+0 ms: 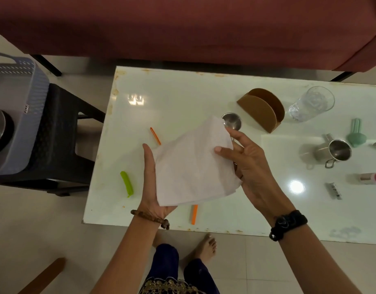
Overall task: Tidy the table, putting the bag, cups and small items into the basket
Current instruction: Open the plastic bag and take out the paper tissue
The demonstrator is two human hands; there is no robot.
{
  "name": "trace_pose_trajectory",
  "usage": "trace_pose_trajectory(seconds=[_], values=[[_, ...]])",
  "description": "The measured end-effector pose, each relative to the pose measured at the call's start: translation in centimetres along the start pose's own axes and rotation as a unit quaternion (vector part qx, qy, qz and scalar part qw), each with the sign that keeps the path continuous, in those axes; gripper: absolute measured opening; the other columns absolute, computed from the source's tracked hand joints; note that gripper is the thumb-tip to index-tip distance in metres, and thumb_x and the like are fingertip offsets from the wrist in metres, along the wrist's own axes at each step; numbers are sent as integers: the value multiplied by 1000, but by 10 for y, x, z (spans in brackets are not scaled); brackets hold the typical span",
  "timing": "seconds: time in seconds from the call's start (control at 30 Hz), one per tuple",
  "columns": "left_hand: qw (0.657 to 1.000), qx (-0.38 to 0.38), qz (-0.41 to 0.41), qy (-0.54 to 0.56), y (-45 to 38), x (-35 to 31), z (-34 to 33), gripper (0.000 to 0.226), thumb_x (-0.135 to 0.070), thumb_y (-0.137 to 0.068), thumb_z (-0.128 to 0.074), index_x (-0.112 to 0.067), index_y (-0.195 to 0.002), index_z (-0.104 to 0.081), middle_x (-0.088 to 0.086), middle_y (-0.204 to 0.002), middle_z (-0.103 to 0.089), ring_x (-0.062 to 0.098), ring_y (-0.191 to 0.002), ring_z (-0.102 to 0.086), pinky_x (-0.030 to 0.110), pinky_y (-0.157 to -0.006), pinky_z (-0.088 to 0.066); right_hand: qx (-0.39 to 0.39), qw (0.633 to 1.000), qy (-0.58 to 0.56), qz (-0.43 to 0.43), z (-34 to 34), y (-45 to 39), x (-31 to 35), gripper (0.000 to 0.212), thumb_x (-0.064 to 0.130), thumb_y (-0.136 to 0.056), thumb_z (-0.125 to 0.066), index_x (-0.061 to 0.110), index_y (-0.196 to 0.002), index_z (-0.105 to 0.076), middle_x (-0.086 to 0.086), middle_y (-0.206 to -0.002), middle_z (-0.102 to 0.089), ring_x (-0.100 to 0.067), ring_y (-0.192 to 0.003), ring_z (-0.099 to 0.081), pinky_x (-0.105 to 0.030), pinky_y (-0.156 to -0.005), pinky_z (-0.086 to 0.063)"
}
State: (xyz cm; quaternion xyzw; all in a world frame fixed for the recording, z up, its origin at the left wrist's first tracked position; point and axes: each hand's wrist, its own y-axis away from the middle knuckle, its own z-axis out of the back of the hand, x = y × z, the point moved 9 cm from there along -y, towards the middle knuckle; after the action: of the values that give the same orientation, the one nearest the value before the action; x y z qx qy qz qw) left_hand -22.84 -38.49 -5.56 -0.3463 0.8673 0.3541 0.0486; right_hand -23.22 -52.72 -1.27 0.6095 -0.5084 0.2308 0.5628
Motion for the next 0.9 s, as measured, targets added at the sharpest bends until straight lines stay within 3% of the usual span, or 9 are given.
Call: trace_pose_trajectory(seconds=[0.13,0.2,0.27,0.37,0.47,0.6,0.77,0.9], values=[[999,18,0,-34,-5,-4,1,51,-60,-74,-52,-24,-105,-70,3,-103,-73,22,-93,-70,36,-69,-57,-44,997,55,-8,10,-8,6,46,21,-71,-75,26,-114,-60,1,-110,-71,-17,-102,-66,-33,-90,-53],[998,33,17,-41,-6,-3,-2,43,-45,-63,-71,-21,-98,-73,4,-97,-75,22,-88,-71,36,-68,-57,-26,997,60,-42,8,-15,3,49,22,-75,-74,21,-121,-57,-2,-118,-67,-20,-107,-64,-36,-94,-51],[997,55,39,-35,-6,-4,-5,49,-32,-49,-81,-18,-96,-74,5,-96,-75,24,-87,-71,37,-68,-58,14,996,39,-84,-1,-17,-4,45,17,-80,-70,16,-122,-57,-6,-120,-66,-22,-108,-64,-33,-92,-52],[996,55,67,-35,-6,-4,-4,49,-23,-39,-84,-16,-87,-76,5,-87,-76,24,-78,-72,35,-62,-58,24,995,58,-73,-3,-19,-2,38,3,-83,-64,9,-120,-59,-13,-117,-67,-27,-106,-65,-29,-84,-54],[994,31,100,-27,-7,0,0,40,-20,-48,-75,-12,-88,-74,8,-86,-75,26,-76,-72,35,-60,-58,-13,983,182,23,-1,-17,21,36,1,-85,-59,13,-119,-62,-10,-113,-68,-27,-102,-64,-34,-87,-51],[994,13,103,-40,-14,3,3,45,-21,-72,-47,-15,-115,-57,6,-93,-74,24,-84,-71,35,-66,-59,-5,910,380,163,-25,1,43,33,4,-89,-57,20,-117,-65,0,-114,-69,-18,-103,-64,-28,-90,-48],[994,71,74,-21,-26,0,-19,49,-27,-88,-33,-30,-136,-42,10,-119,-61,21,-95,-67,34,-77,-57,59,830,514,211,-59,26,21,37,0,-86,-58,13,-120,-63,-8,-131,-59,-27,-127,-50,-41,-111,-33],[991,93,95,-24,-35,-1,-28,48,-36,-90,-29,-40,-138,-33,18,-139,-46,34,-122,-49,42,-91,-50,38,709,647,280,-77,31,9,46,1,-69,-77,3,-114,-65,-15,-117,-67,-31,-108,-64,-52,-91,-46]])
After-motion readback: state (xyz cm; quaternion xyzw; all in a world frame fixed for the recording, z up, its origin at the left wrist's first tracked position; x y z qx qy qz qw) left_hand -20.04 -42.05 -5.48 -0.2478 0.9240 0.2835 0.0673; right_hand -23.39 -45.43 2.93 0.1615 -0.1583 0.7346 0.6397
